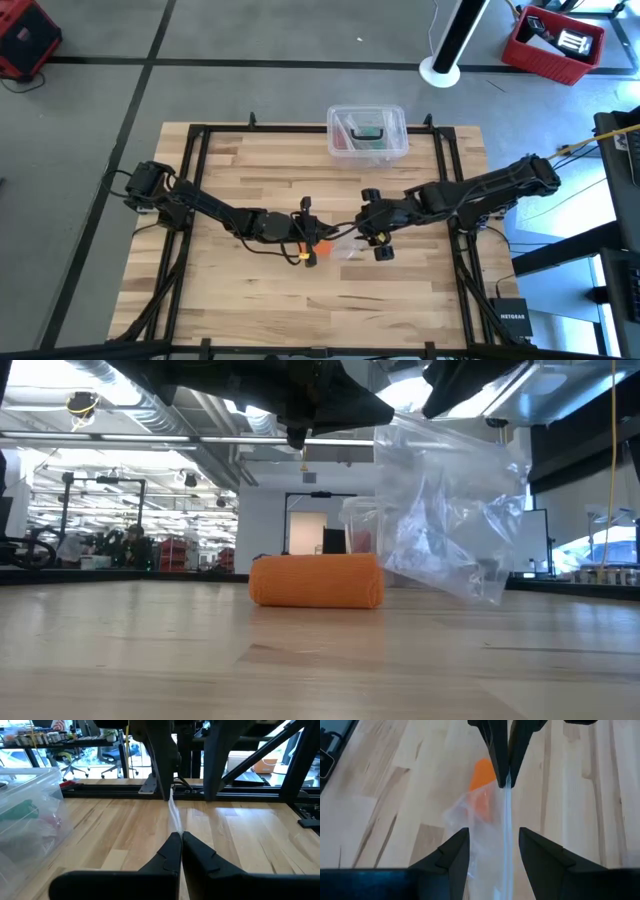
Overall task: Roll bandage
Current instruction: Open the zip bag
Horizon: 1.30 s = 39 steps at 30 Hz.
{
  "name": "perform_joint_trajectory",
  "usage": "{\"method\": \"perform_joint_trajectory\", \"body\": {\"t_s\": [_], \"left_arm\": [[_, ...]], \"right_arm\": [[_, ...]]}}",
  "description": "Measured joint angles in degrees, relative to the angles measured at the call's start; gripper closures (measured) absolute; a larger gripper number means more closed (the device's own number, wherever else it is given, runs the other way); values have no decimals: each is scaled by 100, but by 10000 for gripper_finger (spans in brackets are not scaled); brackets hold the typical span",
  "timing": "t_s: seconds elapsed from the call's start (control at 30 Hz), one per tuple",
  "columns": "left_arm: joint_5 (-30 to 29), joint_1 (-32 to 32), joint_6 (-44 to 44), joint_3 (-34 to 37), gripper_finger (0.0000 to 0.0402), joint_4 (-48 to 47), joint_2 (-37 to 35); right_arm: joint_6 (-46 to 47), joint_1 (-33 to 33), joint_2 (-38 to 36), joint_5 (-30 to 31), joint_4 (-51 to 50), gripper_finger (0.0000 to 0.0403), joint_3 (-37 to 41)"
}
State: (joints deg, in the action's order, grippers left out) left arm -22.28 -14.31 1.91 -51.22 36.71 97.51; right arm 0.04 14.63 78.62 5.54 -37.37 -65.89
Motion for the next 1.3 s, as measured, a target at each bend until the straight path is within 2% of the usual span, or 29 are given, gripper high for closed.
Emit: {"method": "perform_joint_trajectory", "body": {"t_s": [0.3,0.53,0.73,0.93,1.17,1.3], "left_arm": [[0,0,0,0,401,-7,0],[0,0,17,0,401,-8,2],[0,0,47,0,401,-7,2],[0,4,61,0,401,1,2],[0,0,94,0,401,1,2],[0,0,81,0,401,60,2]], "right_arm": [[0,-2,303,-55,3,231,6],[192,2,190,-76,-57,231,11],[454,2,143,-560,-132,231,7],[391,-1,234,-215,-155,231,56],[572,2,240,-404,-123,231,76],[585,4,481,-508,-145,231,79]]}}
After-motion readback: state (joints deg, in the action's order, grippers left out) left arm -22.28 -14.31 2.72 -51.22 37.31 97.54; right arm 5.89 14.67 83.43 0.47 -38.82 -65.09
